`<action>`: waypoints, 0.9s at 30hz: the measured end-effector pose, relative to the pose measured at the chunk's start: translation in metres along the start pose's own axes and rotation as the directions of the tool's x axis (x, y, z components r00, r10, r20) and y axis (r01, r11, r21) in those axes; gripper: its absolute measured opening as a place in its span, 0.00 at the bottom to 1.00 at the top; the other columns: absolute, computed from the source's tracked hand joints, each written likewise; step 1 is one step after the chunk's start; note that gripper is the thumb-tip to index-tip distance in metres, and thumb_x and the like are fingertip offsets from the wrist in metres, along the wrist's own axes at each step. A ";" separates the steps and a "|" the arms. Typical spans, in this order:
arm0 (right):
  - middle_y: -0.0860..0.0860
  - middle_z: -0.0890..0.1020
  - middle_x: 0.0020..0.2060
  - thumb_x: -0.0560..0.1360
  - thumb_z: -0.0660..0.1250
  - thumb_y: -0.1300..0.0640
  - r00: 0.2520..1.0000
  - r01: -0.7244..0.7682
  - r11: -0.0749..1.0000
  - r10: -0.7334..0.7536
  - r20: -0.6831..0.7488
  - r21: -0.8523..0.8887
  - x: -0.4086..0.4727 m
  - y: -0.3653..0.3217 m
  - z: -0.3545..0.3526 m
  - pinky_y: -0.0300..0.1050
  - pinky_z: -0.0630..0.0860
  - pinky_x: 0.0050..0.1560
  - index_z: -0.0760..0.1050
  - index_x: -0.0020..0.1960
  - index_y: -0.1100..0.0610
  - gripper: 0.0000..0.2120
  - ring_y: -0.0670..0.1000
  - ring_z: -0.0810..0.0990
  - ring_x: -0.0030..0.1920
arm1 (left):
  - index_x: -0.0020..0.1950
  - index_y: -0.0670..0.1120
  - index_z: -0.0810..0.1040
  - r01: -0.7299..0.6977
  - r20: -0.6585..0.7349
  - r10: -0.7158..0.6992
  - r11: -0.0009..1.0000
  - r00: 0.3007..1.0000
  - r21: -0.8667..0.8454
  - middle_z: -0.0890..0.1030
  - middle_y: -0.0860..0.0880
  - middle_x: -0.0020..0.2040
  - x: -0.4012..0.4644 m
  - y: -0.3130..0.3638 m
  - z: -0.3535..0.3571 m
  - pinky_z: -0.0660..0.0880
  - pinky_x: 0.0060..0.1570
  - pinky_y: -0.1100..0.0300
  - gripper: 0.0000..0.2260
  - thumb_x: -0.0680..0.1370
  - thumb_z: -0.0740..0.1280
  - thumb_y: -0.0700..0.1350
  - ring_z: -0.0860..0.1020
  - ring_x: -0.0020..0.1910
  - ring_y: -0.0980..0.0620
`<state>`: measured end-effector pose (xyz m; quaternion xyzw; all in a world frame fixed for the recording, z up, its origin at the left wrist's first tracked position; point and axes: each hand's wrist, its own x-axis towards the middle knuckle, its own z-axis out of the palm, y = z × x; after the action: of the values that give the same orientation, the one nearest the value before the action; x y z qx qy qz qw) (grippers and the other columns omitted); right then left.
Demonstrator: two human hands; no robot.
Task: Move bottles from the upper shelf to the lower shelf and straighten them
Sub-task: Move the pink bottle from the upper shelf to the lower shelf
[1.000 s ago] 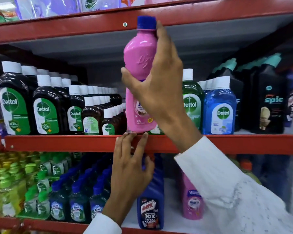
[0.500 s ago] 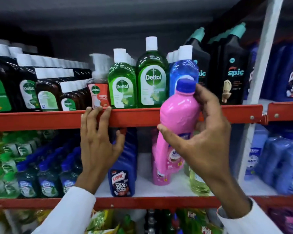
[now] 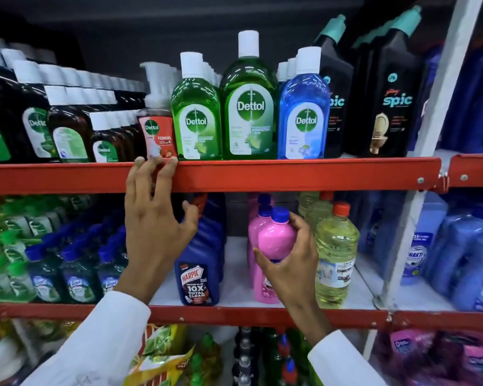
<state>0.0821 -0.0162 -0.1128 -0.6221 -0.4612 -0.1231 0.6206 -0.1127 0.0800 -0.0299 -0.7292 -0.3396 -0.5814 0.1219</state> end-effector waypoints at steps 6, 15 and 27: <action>0.57 0.76 0.61 0.59 0.83 0.59 0.999 -0.047 0.997 0.047 0.010 -0.065 -0.011 0.013 0.015 0.15 0.54 0.58 0.69 0.67 0.60 0.41 0.36 0.63 0.56 | 0.75 0.44 0.69 -0.007 -0.012 0.007 1.000 1.000 0.005 0.70 0.39 0.73 -0.002 -0.001 0.003 0.59 0.80 0.42 0.30 0.73 0.70 0.41 0.62 0.78 0.39; 0.54 0.72 0.65 0.63 0.81 0.54 0.996 -0.051 0.989 0.059 0.062 -0.137 -0.013 0.014 0.026 0.39 0.68 0.64 0.63 0.71 0.56 0.42 0.52 0.71 0.65 | 0.76 0.45 0.67 -0.032 0.017 0.032 0.999 0.999 0.026 0.69 0.40 0.75 -0.002 -0.006 0.001 0.57 0.81 0.43 0.30 0.74 0.69 0.44 0.61 0.79 0.40; 0.51 0.80 0.55 0.73 0.74 0.60 0.946 0.324 0.939 -0.324 0.017 -0.113 -0.060 -0.028 0.035 0.38 0.75 0.59 0.73 0.63 0.59 0.20 0.48 0.80 0.52 | 0.66 0.45 0.76 0.324 0.151 -0.290 0.889 0.945 -0.324 0.75 0.48 0.65 -0.120 -0.057 0.007 0.74 0.65 0.51 0.21 0.74 0.65 0.50 0.73 0.65 0.54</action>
<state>0.0141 -0.0155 -0.1449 -0.5721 -0.5489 -0.2503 0.5557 -0.1552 0.0836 -0.1554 -0.7038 -0.3493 -0.6072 -0.1180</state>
